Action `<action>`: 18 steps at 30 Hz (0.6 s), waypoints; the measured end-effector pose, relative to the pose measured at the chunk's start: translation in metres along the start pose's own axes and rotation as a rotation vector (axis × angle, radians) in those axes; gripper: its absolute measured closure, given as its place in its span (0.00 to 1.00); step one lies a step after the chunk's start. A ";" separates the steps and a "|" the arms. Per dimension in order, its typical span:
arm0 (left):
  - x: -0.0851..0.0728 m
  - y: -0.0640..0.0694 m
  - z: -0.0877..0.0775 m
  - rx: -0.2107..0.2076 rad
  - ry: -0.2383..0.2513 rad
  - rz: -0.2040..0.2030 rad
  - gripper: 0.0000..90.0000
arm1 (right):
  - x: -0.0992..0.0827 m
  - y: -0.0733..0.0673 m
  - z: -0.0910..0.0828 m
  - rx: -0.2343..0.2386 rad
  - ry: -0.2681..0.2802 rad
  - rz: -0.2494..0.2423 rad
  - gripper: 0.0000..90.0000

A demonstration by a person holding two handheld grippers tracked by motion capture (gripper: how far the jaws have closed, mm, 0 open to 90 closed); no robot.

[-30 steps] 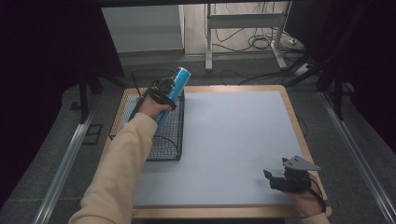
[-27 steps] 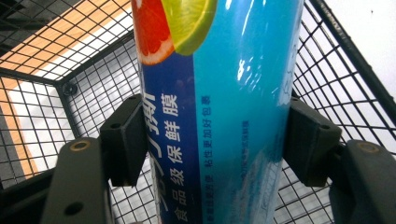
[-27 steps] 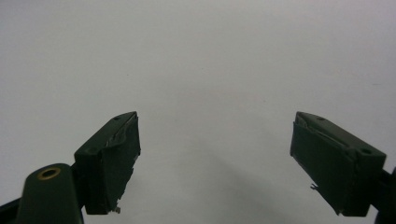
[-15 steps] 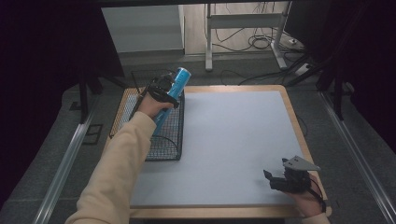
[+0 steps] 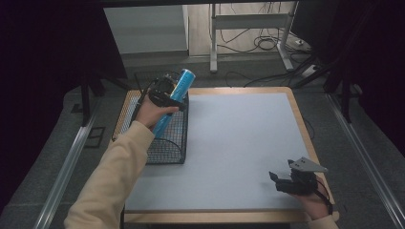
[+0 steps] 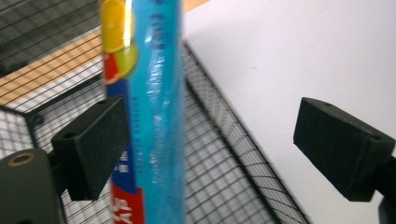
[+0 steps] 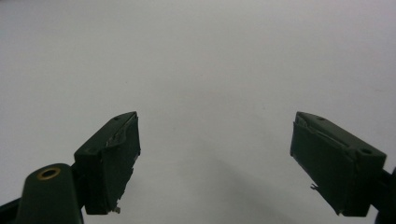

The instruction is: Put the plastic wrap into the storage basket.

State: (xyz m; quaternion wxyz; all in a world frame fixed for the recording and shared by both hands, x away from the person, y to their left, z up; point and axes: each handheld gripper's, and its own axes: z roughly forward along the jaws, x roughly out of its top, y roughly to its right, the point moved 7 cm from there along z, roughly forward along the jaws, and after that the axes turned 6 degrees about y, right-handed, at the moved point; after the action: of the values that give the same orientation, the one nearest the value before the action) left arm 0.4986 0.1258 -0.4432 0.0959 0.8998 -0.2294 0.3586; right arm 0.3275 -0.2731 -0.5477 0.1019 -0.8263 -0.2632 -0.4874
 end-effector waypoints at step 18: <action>-0.024 0.106 -0.042 -0.233 0.119 0.125 0.17 | 0.002 0.001 -0.013 -0.033 0.028 -0.003 0.18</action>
State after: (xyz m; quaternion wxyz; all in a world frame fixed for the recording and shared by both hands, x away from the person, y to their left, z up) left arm 0.4076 0.0552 -0.4285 0.1907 0.8437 -0.3189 0.3875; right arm 0.3188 -0.2791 -0.5396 0.0912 -0.8207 -0.2551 -0.5031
